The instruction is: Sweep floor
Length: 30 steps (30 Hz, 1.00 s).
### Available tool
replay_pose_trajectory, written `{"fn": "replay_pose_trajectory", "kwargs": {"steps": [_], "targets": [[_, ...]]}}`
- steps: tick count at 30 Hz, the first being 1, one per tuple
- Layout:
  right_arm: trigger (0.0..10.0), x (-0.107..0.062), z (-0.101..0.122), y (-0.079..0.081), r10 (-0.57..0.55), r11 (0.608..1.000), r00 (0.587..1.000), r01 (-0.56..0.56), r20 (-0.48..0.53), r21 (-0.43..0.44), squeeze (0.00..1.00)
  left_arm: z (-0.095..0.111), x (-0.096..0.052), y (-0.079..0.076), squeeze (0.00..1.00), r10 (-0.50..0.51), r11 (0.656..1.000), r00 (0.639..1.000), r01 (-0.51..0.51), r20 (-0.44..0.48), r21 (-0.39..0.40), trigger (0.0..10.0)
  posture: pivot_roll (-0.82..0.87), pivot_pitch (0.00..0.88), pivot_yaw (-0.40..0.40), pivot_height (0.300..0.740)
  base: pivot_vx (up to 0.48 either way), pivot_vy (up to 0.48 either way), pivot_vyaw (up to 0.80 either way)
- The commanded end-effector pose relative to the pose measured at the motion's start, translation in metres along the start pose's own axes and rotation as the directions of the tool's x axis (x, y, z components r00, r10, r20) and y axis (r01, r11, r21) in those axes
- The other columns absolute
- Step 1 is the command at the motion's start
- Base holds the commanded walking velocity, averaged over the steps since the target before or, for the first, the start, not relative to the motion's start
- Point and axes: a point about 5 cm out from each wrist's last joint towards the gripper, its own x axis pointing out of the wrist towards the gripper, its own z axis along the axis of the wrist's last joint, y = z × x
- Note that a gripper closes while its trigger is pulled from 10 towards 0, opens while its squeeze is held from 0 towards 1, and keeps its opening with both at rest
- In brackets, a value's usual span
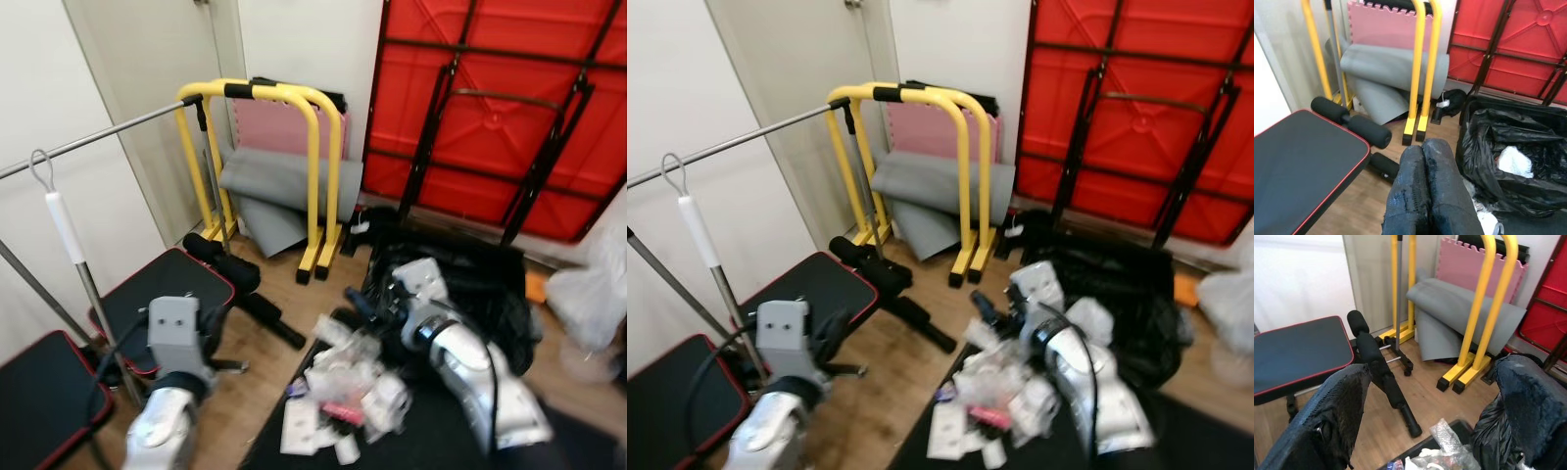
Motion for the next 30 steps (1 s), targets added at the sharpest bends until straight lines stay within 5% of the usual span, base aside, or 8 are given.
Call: {"fn": "replay_pose_trajectory", "kwargs": {"steps": [1, 8, 30], "targets": [[10.0, -0.0008, -0.0025, 0.0, -0.001, 1.0, 1.0, 0.001, -0.005, -0.007, 0.0, -0.0051, -0.0005, 0.0028, 0.0, 0.038, 0.999, 0.999, -0.038, -0.03, 0.005, 10.0, -0.03, 0.0, -0.002, 0.74, 0.0, 0.0, -0.68], [10.0, 0.0006, -0.0018, -0.0004, -0.001, 1.0, 1.0, 0.001, -0.004, -0.008, 0.0, -0.0041, 0.0007, 0.0034, 0.0, 0.046, 0.999, 0.999, -0.045, -0.023, 0.017, 10.0, -0.02, 0.0, -0.003, 0.74, 0.0, 0.0, 0.0], [10.0, 0.002, -0.0015, -0.0014, 0.001, 1.0, 1.0, -0.001, -0.004, -0.004, 0.0, -0.0032, 0.0014, 0.003, 0.0, 0.049, 0.999, 0.999, -0.048, -0.014, 0.019, 10.0, -0.02, 0.0, -0.001, 0.74, 0.0, 0.302, -0.04]]}}
